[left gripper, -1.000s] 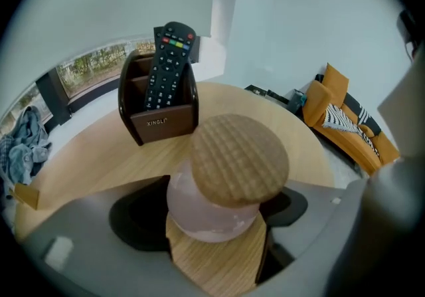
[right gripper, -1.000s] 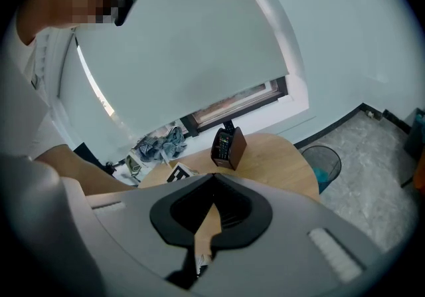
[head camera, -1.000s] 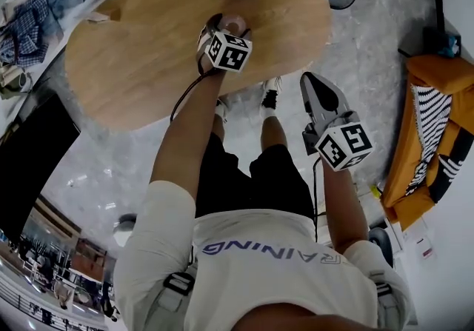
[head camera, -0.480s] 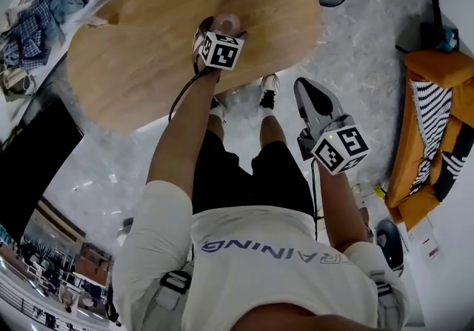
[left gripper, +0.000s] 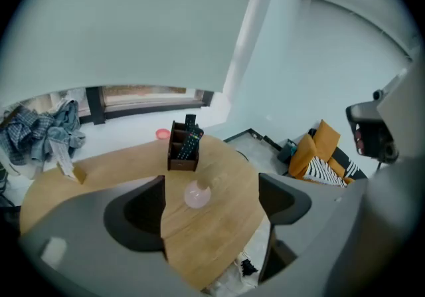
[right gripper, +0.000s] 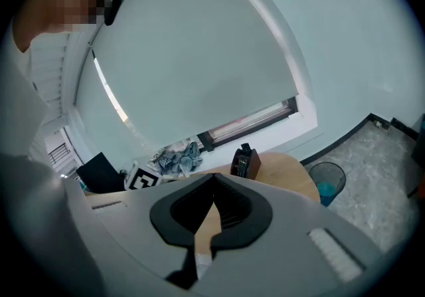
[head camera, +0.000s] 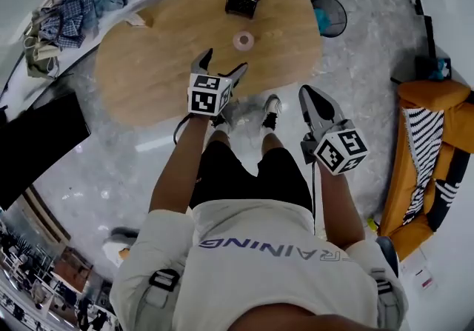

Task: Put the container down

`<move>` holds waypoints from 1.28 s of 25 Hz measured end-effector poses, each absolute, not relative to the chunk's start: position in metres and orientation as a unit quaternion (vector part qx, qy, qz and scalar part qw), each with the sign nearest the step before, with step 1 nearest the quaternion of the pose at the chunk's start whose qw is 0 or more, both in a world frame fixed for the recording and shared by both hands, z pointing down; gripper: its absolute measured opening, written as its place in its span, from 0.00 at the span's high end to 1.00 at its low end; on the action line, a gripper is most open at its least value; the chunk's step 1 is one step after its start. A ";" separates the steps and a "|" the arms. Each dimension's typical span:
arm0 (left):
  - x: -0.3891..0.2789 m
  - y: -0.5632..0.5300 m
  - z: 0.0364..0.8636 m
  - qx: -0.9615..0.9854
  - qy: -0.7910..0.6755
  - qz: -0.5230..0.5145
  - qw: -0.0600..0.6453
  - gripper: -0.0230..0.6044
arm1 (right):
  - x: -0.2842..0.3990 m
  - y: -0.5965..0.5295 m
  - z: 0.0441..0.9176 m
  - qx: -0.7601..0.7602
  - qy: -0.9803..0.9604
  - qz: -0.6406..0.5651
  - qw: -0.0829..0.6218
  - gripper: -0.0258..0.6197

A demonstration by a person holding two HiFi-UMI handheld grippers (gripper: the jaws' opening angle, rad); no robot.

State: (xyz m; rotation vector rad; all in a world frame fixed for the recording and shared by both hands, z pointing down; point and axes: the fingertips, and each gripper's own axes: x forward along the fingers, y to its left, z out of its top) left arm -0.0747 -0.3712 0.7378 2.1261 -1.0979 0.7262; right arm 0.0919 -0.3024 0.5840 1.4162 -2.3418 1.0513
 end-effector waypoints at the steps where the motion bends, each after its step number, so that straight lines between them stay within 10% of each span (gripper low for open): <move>1: -0.083 -0.367 0.714 0.808 -0.427 0.261 0.311 0.27 | 0.089 -0.302 0.574 0.475 -0.801 0.348 0.103 0.94; 15: -0.154 -0.262 0.402 0.796 -0.564 0.100 0.197 0.53 | 0.040 -0.298 0.394 0.387 -0.893 0.219 0.066 0.94; 26: -0.183 -0.213 0.279 0.767 -0.632 0.042 0.104 0.94 | -0.003 -0.294 0.281 0.327 -0.935 0.135 0.024 0.94; 32: -0.170 -0.209 0.243 0.770 -0.633 0.023 0.076 0.97 | 0.015 -0.290 0.248 0.333 -0.938 0.094 0.019 0.94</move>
